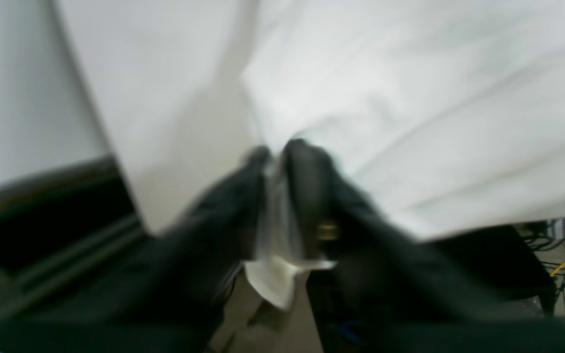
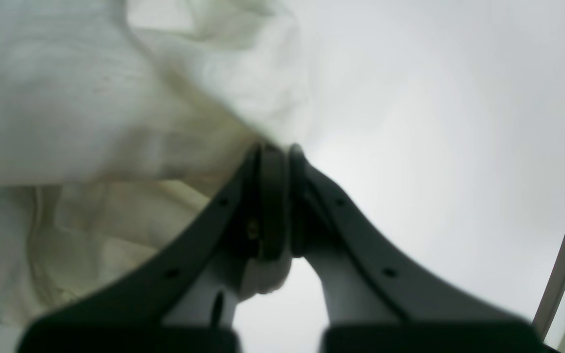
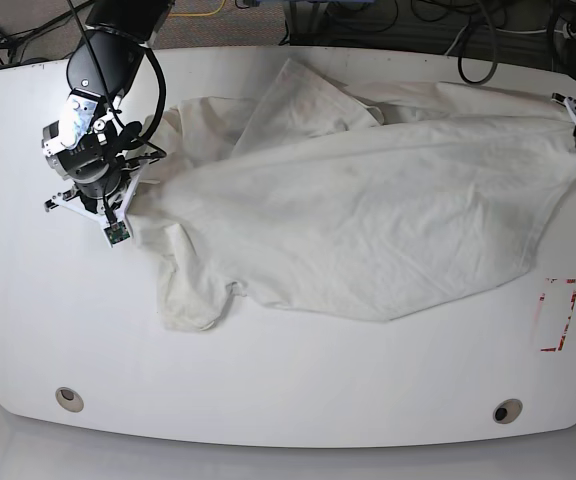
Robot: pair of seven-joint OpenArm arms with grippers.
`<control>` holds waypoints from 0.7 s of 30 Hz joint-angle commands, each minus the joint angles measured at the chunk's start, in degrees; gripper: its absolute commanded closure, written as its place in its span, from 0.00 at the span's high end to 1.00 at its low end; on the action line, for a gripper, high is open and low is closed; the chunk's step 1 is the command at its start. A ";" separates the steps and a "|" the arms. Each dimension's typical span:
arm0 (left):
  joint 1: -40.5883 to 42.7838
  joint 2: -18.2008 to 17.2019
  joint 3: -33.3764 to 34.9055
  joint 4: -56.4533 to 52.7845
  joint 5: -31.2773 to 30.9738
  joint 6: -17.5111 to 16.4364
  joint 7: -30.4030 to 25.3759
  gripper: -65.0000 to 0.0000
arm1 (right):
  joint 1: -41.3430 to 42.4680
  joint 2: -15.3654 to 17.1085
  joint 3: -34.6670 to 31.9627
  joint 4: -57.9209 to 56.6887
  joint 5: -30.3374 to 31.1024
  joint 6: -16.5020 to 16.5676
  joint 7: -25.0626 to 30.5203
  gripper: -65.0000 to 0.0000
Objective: Fold the T-shirt properly
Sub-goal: 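Open the left gripper and lower it onto the shirt edge nearby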
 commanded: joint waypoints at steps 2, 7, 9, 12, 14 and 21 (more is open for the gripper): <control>-0.31 -1.24 -0.06 0.41 0.28 0.12 -0.55 0.53 | 1.03 0.43 0.11 1.03 -0.22 -0.32 0.97 0.00; -5.32 -1.15 0.64 0.06 0.10 0.12 -0.37 0.76 | 1.21 0.34 -0.24 1.03 -0.22 -0.32 0.97 0.00; -7.34 -1.06 0.90 -0.03 0.10 0.12 -0.29 0.75 | 1.21 0.34 -0.24 1.03 -0.22 -0.32 0.97 0.00; -10.24 -0.97 0.99 -0.03 0.10 0.12 -0.29 0.75 | 1.21 0.34 -0.24 1.03 -0.22 -0.32 0.97 0.00; -14.38 0.17 1.43 -0.20 0.37 0.12 -0.29 0.75 | 1.29 0.34 -0.24 1.03 -0.13 -0.32 0.97 0.00; -23.96 1.66 3.89 -7.94 4.15 0.12 -0.20 0.75 | 1.29 -1.33 0.02 1.03 -0.13 -0.32 1.05 0.00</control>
